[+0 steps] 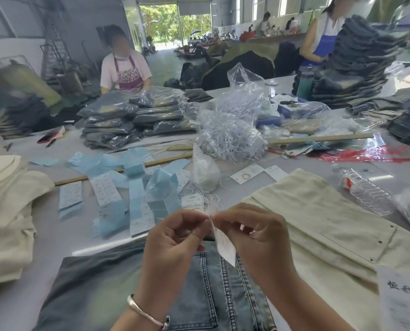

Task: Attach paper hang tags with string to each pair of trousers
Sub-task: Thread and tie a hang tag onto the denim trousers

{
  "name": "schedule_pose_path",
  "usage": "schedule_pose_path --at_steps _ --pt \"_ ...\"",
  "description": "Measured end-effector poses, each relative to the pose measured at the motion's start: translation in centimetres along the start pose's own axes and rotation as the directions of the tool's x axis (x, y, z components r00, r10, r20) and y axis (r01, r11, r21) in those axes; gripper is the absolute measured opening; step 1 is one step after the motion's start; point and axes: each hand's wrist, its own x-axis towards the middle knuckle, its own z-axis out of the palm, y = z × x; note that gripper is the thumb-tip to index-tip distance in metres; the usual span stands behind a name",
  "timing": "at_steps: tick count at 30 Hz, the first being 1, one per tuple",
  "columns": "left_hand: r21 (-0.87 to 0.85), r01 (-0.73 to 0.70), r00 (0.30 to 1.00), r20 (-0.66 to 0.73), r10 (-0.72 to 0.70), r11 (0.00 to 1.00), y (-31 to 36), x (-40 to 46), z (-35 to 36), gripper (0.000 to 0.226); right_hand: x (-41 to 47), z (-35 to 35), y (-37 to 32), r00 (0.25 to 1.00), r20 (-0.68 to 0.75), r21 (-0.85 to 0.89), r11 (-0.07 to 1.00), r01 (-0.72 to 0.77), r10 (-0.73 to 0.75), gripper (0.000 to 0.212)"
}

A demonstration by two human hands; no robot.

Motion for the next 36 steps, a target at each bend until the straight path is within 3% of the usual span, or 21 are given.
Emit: schedule_pose_path --at_steps 2,4,6,8,11,14,15,17,19,21,23,25,27,29,32,36 --pt "0.070 0.000 0.998 0.060 -0.004 0.998 -0.6 0.3 0.0 0.006 0.3 -0.9 0.5 0.996 0.077 0.007 0.999 -0.051 0.051 0.016" --pt "0.181 0.019 0.994 0.107 -0.038 0.983 -1.4 0.7 0.2 0.014 0.5 -1.9 1.2 0.993 0.059 -0.064 0.993 -0.098 0.102 0.021" --pt "0.402 -0.008 0.991 0.126 -0.047 0.916 -2.3 1.3 0.7 0.019 0.5 -2.8 1.7 0.990 0.034 -0.116 0.984 -0.133 0.138 0.032" --pt "0.568 -0.112 0.986 0.162 0.023 0.815 -2.8 1.7 1.6 0.017 0.6 -3.1 1.8 0.965 0.136 -0.028 0.974 -0.224 0.226 0.041" --pt "0.540 -0.222 0.972 0.184 0.143 0.812 -2.9 2.4 3.1 0.022 0.7 -3.2 2.4 0.889 0.272 0.067 0.914 -0.400 0.369 0.037" --pt "0.459 -0.223 0.973 0.160 0.167 0.860 -3.6 3.1 4.0 0.018 0.7 -4.0 3.6 0.821 0.283 0.138 0.826 -0.546 0.495 0.007" --pt "0.432 -0.206 0.975 0.169 0.146 0.878 -4.2 3.3 4.2 0.014 0.8 -4.4 3.9 0.814 0.273 0.129 0.819 -0.560 0.513 0.005" --pt "0.380 -0.132 0.979 0.193 0.061 0.915 -6.1 3.5 4.4 0.006 1.0 -5.6 4.7 0.856 0.177 -0.020 0.871 -0.491 0.486 0.010" --pt "0.411 -0.035 0.980 0.193 -0.049 0.911 -8.9 3.8 4.2 0.010 1.3 -7.1 5.7 0.953 -0.011 -0.395 0.874 -0.282 0.303 0.009" --pt "0.586 0.030 0.979 0.145 -0.141 0.810 -12.2 4.0 3.6 0.018 1.5 -8.4 6.4 0.992 -0.087 -0.688 0.716 -0.122 0.086 0.005" --pt "0.725 0.076 0.967 0.114 -0.228 0.684 -15.1 4.2 3.4 0.018 1.3 -8.7 7.7 0.997 -0.052 -0.748 0.659 -0.077 0.056 0.005" --pt "0.824 0.044 0.931 0.172 -0.323 0.565 -17.3 4.1 3.9 0.023 0.5 -7.7 9.6 0.977 0.048 -0.744 0.660 -0.102 0.206 0.008" --pt "0.896 -0.068 0.891 0.252 -0.377 0.438 -18.8 4.2 4.7 0.030 -1.0 -6.1 12.1 0.909 0.152 -0.724 0.670 -0.164 0.387 0.013" --pt "0.918 -0.120 0.884 0.272 -0.381 0.377 -19.6 4.6 5.2 0.027 -2.6 -4.4 14.6 0.822 0.224 -0.731 0.648 -0.214 0.524 0.019" --pt "0.908 -0.136 0.879 0.294 -0.375 0.396 -20.2 4.9 5.5 0.016 -4.7 -2.5 17.3 0.738 0.248 -0.725 0.625 -0.288 0.628 0.022" --pt "0.817 0.109 0.882 0.183 -0.434 0.566 -20.2 5.8 5.0 0.009 -5.5 -0.6 18.8 0.745 0.162 -0.685 0.617 -0.387 0.647 0.022"
